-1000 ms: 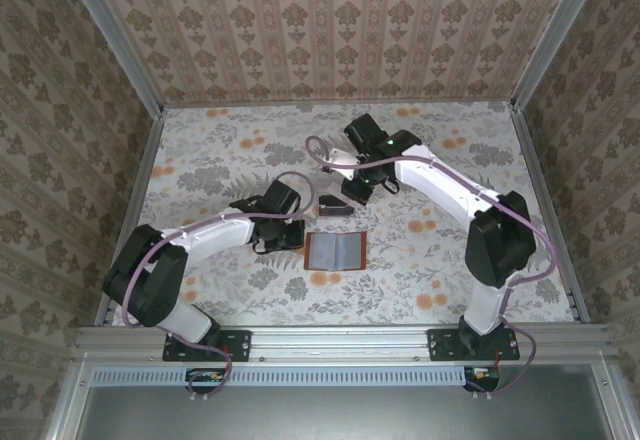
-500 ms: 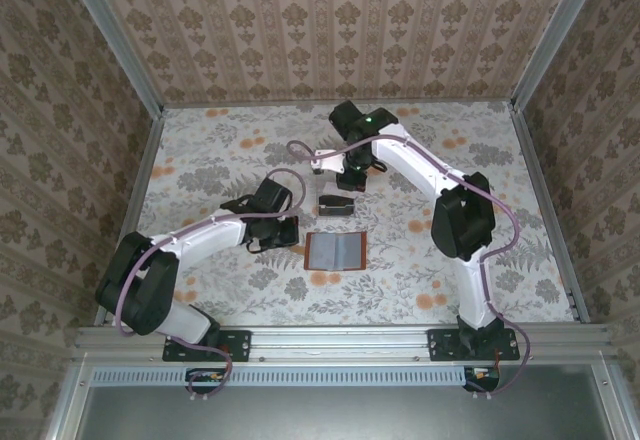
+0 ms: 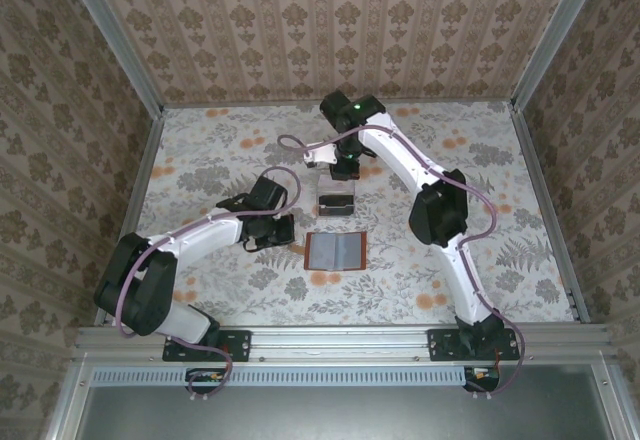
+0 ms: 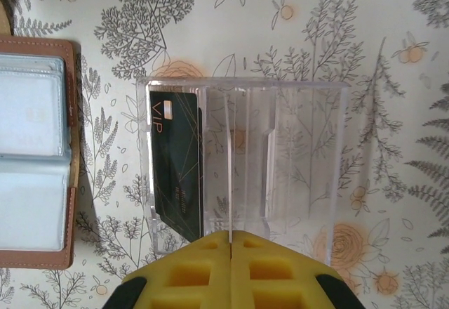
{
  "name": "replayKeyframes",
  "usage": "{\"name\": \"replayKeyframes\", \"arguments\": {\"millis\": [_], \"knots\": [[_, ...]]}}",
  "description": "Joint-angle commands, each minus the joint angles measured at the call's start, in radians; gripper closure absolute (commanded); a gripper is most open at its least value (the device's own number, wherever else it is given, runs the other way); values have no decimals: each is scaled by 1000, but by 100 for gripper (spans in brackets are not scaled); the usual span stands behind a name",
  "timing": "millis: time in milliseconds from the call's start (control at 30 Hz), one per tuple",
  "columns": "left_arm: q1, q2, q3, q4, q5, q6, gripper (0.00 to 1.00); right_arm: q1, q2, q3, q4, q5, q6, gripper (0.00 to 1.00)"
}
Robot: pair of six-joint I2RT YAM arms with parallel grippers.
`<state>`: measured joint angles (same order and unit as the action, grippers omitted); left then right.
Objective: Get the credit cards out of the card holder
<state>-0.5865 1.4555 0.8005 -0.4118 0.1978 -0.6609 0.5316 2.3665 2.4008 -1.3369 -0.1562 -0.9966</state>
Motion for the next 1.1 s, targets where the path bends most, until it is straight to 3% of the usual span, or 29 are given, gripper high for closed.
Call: {"name": "replayKeyframes", "arguments": {"millis": [0,267,433,500,767,1067], "knots": [[18,-15,-6,-17,13,12,96,-5,46,44,-74,12,-37,100],[28,8,-9,-10,25,14,97,-5,88,45,-71,-11,-31,97],[31,15,-5,-7,29,18,97,-5,95,44,-58,8,-13,79],[31,17,-2,-9,31,20,97,-5,90,44,-26,47,8,76],[31,14,14,-17,46,33,96,-9,-13,-51,125,115,92,76],[14,22,32,-3,63,32,96,4,-119,-229,153,-42,107,75]]}}
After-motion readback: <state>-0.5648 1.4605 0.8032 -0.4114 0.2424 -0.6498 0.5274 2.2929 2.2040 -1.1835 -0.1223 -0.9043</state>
